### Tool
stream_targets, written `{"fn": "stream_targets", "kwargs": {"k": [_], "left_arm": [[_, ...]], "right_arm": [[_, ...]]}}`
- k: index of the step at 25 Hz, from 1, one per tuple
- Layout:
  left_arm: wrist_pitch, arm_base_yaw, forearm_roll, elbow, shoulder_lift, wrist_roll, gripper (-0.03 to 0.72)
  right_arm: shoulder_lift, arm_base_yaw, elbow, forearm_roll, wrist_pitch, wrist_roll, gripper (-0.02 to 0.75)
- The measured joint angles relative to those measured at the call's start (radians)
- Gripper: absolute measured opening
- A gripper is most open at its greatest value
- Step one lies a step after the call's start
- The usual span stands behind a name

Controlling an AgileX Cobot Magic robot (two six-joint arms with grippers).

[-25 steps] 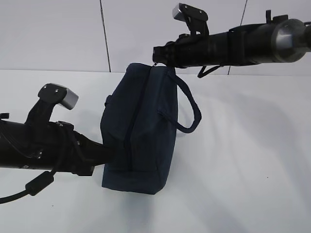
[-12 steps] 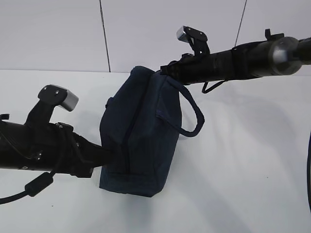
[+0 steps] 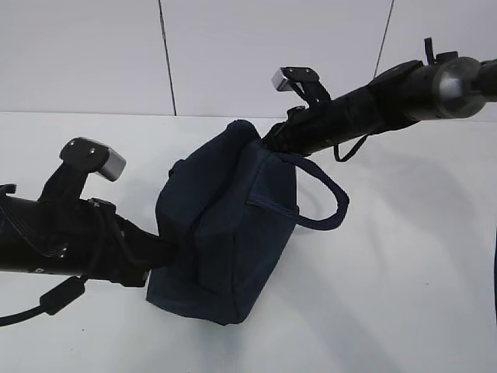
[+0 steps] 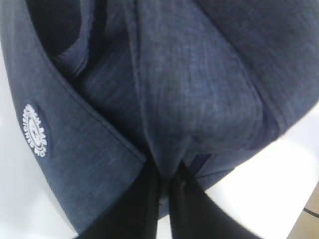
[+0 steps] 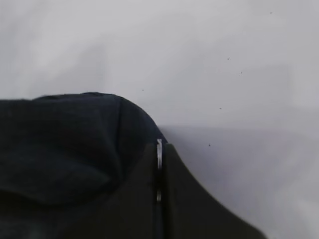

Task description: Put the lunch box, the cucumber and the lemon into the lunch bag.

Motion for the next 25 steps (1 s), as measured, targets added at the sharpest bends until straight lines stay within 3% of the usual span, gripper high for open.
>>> {"fn": "stream_targets", "kwargs": {"k": [10,21,23,25], "left_arm": [[-0.016,0.0,0.002,0.0,0.0,0.0,0.008],[-0.22,0.0,0.008,-0.089,0.011,0.0,0.008],[-0.25,0.0,0.008,-0.116,0.031,0.0,0.008],[-0.263,0.0,0.006,-0.145,0.054,0.0,0.008]], "right_arm": [[0.049,-0.008,-0.031,-0.023,0.115,0.008,0.02],[0.069,-0.008,-0.367,-0.341,0.42,0.221,0.022],[0.069,-0.005,-0.426,-0.372,0.438,0.253,0.073],[0.069,-0.002,-0.469,-0.409,0.446,0.318,0.182]]}}
